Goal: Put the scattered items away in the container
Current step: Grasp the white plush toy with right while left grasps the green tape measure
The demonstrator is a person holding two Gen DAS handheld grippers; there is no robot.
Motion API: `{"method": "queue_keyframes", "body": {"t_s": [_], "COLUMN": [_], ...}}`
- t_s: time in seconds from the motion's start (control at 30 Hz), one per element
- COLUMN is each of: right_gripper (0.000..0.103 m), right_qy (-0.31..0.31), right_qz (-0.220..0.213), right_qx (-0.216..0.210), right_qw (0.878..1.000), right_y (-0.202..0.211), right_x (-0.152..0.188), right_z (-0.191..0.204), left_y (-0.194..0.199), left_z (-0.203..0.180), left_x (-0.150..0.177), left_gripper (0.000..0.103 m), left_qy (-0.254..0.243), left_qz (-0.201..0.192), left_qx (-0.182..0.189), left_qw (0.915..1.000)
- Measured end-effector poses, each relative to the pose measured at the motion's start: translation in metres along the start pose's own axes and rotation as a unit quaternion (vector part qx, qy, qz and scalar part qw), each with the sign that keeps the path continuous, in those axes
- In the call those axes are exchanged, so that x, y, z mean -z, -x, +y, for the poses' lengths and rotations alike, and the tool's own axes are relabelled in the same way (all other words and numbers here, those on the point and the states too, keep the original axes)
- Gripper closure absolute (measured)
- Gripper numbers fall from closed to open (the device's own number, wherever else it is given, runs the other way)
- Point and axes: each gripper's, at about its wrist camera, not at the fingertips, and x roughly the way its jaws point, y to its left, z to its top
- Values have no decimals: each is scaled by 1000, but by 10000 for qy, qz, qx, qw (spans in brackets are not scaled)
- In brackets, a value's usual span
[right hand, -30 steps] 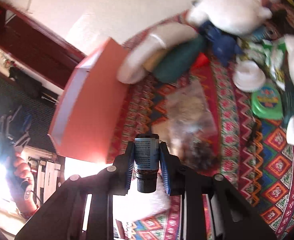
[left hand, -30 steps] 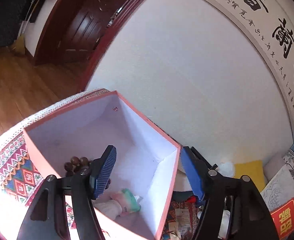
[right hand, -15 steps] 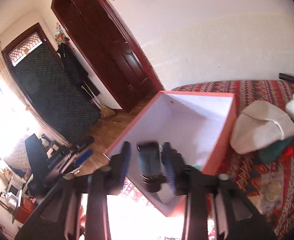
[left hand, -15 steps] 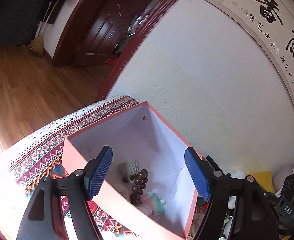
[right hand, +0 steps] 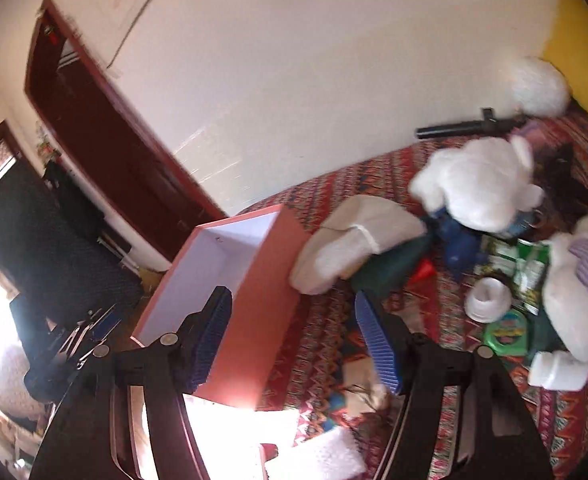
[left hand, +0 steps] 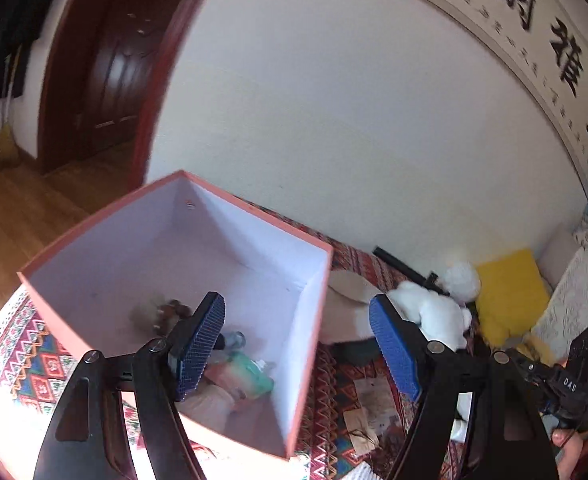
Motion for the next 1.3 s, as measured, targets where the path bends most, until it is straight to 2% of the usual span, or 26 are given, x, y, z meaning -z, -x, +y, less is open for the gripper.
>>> {"method": "queue_keyframes", "body": {"t_s": [0.07,0.17,0.3,0.4,0.47,0.53,0.63,0.67,0.77,0.9,0.97,1.0,1.07,1.13,1.23,1.3], "right_gripper": [39,39,39,39,33,15,9,9,9,6,4,4,5,33,37,39], "right_qy": [-312,-837,-1178,-1268,-1500,-1947,-2648,-2912,-3706,-4434,-4765,-4841,-4813,-4608,-4487,-4483], "right_qz": [-41,8,-53,-208,-318,-482,-568,-491,-339,-307,-351,-349,-328,-300,-259,-268], "right_qx": [261,702,858,1166,1345,1580,1630,1563,955,270,-205,-350,-545,-770,-751,-757], "right_qw": [9992,9940,9893,9848,9790,9669,9487,9425,9232,8954,8782,8736,8743,8837,8901,8903], "right_y": [15,27,43,61,71,81,85,81,68,42,28,22,14,10,14,16], "right_x": [7,12,4,1,1,4,12,16,31,45,49,50,49,43,37,35], "right_z": [-40,-91,-133,-161,-184,-213,-255,-269,-304,-333,-343,-345,-348,-346,-344,-345], "left_y": [-25,-63,-108,-129,-140,-150,-168,-174,-194,-221,-231,-235,-242,-250,-252,-251], "left_z": [-41,-93,-150,-186,-205,-219,-235,-239,-248,-254,-258,-261,-267,-272,-282,-281], "left_x": [20,60,110,139,152,163,177,183,197,216,220,220,219,222,231,229], "left_gripper": [28,28,28,28,28,28,28,28,28,28,28,28,28,28,29,46], "left_qy": [-415,-899,-1361,-1680,-1776,-1776,-1689,-1673,-1664,-1703,-1691,-1691,-1687,-1731,-2112,-2024], "left_qz": [362,932,1596,1844,1953,2098,2318,2384,2564,2793,2793,2744,2665,2650,2467,2454], "left_qx": [162,362,515,584,669,786,922,937,866,718,651,644,729,765,609,587], "left_qw": [9984,9909,9764,9666,9622,9583,9535,9520,9482,9423,9429,9444,9461,9455,9438,9462]}}
